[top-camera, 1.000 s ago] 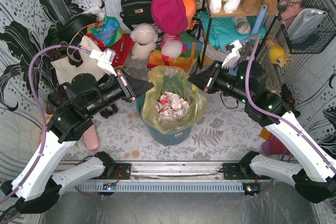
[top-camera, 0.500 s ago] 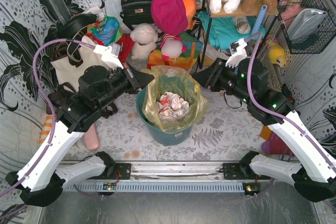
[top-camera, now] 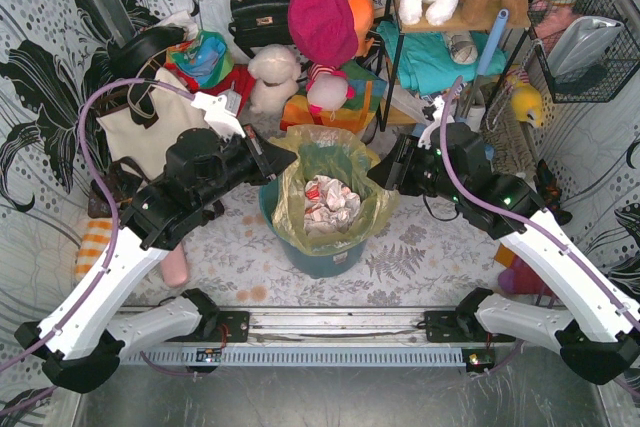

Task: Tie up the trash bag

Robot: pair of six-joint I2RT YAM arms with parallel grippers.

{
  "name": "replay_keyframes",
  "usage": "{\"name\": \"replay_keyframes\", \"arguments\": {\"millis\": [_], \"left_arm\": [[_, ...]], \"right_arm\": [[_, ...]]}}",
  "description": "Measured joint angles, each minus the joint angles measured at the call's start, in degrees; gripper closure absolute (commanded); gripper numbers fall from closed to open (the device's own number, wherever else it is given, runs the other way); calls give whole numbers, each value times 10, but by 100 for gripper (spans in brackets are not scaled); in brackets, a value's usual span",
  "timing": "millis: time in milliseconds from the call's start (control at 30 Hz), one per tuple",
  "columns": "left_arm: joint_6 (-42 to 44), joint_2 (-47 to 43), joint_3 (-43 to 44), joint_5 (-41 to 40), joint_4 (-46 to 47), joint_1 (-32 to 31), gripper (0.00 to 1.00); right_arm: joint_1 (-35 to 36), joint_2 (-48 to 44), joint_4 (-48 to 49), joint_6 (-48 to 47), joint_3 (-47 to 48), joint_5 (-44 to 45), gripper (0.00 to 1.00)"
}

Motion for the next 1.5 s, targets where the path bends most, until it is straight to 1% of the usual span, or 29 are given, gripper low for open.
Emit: {"name": "replay_keyframes", "arguments": {"millis": [67,100,200,400,533,700,833,967,1100,1233,1400,1500], "left_arm": [[0,-4,-4,0,1,0,100],[-1,-7,-6,1,2,0,100],[-2,-14,-13,2,7,0,100],[-4,-21,-17,-2,18,0,100],[-4,-27,-17,-18,31,0,100],[5,-10,-16,-49,56,0,100],[14,25,-16,-68,81,2,100],[19,67,-16,-68,99,8,100],[24,100,-9,-57,104,15,100],[38,118,33,-42,104,17,100],[52,111,100,4,115,19,100],[49,85,108,35,129,19,100]], "right_arm": [[0,7,2,0,0,0,68],[0,9,3,0,0,1,74],[0,14,6,-1,0,3,100],[0,16,13,-5,2,10,100],[0,16,29,-10,20,22,100],[0,14,94,-14,24,49,100],[-4,15,167,-13,-13,68,100],[-18,43,225,-9,-37,68,100],[-29,81,272,1,-40,51,100],[-37,103,298,2,-33,31,100],[-41,111,330,2,-1,-9,100],[-41,99,361,9,2,-44,100]]}}
